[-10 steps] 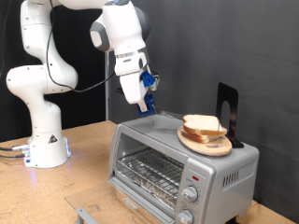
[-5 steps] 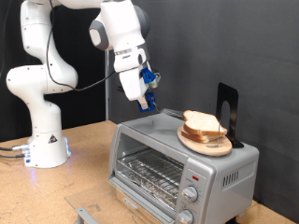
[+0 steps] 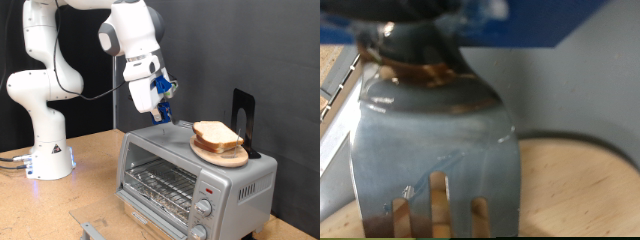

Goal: Make a piece of toast with the oven

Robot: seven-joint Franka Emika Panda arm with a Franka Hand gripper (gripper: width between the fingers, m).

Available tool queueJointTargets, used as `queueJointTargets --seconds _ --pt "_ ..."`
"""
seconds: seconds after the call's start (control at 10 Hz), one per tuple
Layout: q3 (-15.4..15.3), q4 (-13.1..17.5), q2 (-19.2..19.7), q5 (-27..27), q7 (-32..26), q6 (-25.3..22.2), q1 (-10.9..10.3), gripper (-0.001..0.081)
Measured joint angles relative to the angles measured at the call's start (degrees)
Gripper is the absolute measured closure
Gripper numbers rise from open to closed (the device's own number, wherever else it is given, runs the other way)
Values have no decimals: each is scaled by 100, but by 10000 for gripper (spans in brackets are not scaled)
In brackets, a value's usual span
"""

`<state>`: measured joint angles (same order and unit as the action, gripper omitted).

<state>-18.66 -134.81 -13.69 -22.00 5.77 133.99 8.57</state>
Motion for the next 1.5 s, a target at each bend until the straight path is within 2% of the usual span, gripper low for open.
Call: queueJointTargets --seconds 0.4,0.9,1.1,1.3,1.5 --pt "-36 320 434 262 249 124 -1 406" --pt "-147 517 763 554 531 326 -3 406" --pt "-190 508 839 691 627 646 -4 406" --pt "-269 360 888 761 622 1290 -13 406" --pt "-315 199 851 609 383 1553 -65 406"
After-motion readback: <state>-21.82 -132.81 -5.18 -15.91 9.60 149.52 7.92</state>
